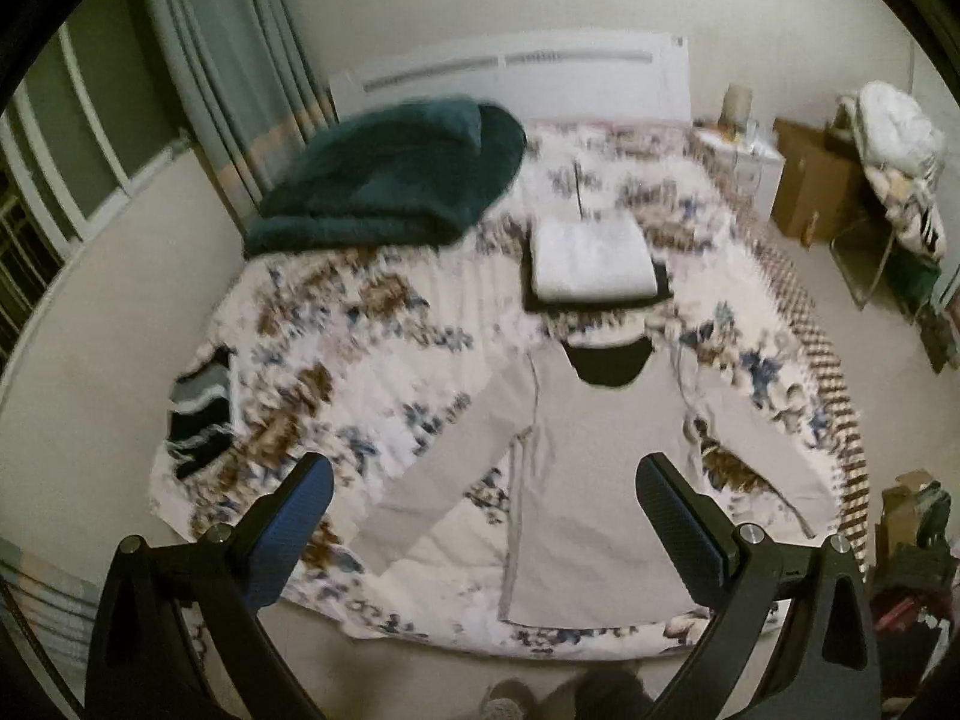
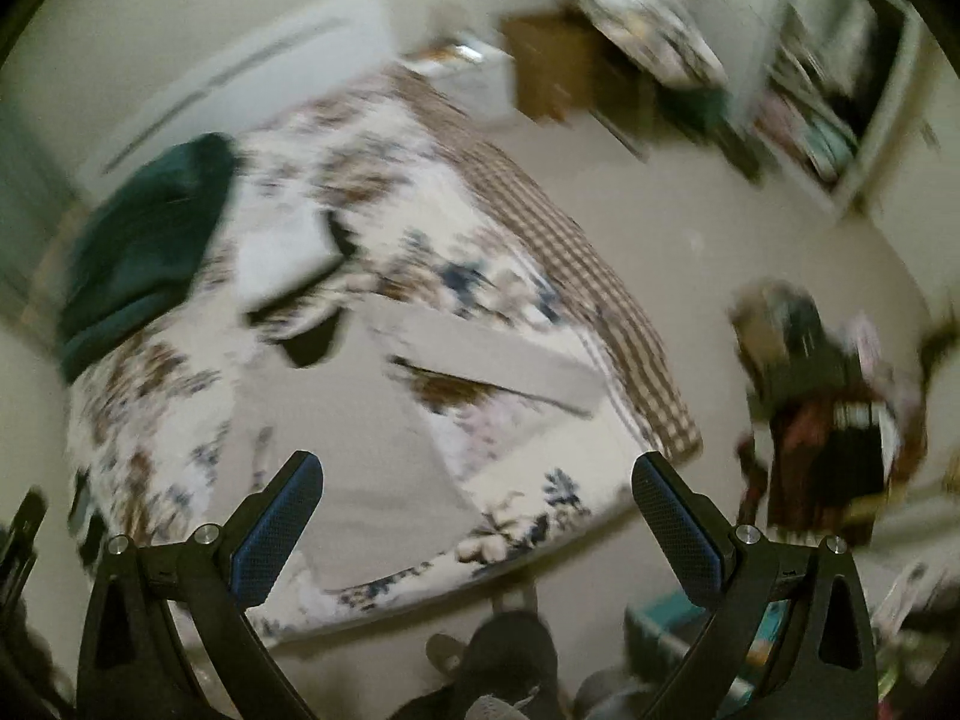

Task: Fold small clothes
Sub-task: 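Grasp the grey shirt's sleeve cuff with the right gripper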

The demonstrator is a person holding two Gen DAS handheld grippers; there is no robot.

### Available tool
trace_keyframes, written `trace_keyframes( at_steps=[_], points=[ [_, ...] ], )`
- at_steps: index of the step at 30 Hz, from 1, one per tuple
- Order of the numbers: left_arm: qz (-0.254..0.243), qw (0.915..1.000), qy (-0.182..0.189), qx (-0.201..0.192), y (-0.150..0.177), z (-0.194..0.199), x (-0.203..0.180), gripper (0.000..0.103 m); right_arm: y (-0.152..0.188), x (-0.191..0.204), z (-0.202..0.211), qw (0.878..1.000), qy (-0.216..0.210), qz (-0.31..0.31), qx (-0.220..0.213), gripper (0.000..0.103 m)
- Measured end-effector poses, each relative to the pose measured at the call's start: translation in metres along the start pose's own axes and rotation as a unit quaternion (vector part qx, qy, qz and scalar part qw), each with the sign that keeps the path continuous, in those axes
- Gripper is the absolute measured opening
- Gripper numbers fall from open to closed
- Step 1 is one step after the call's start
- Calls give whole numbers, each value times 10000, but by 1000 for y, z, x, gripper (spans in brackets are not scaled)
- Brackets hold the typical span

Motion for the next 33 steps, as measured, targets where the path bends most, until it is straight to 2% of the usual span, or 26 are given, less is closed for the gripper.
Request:
trace_keyframes(
  at_steps=[5, 9, 12, 16, 18, 20, 22, 23, 24, 26, 29, 33],
  points=[
    [174, 9977, -166, 627, 27, -111, -38, 103, -8, -86, -159, 9953, 167, -811, 501, 103],
    [319, 9933, -383, 1040, 52, -198, -66, 103, -8, -126, -299, 9877, 162, -1210, 980, 100],
    [340, 9891, -554, 1318, 73, -250, -78, 103, 0, -152, -392, 9775, 178, -1660, 1290, 100],
    [365, 9837, -727, 1601, 103, -308, -87, 103, 13, -172, -484, 9645, 144, -2091, 1609, 100],
    [345, 9806, -782, 1762, 119, -331, -92, 103, 21, -179, -517, 9566, 37, -2357, 1712, 100],
    [321, 9787, -791, 1868, 130, -348, -93, 103, 24, -180, -537, 9492, -231, -2667, 1653, 91],
    [293, 9790, -775, 1862, 134, -359, -95, 103, 18, -181, -540, 9531, -279, -2698, 1345, 80],
    [276, 9794, -779, 1845, 137, -363, -94, 103, 14, -178, -539, 9578, -282, -2601, 1192, 59],
    [272, 9795, -777, 1840, 139, -366, -92, 103, 11, -173, -536, 9611, -274, -2499, 1146, 45],
    [328, 9790, -754, 1864, 144, -368, -86, 103, 5, -164, -526, 9697, 18, -2226, 1008, 5],
    [532, 9784, -700, 1870, 146, -361, -74, 103, -9, -140, -506, 9814, 293, -1759, 710, 5],
    [805, 9785, -706, 1762, 144, -341, -44, 103, -28, -61, -461, 9966, 136, -696, 415, 4]
  ],
)
Point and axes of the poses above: each gripper's, at about its wrist camera, not at the fingertips, and z roughly against the way its jaws point, x to its left, y to its underside, the point moved 9 cm from there along -z, roughly the way its jaws point, and after that the axes turned 4 degrees about z, right-handed, at the moved point
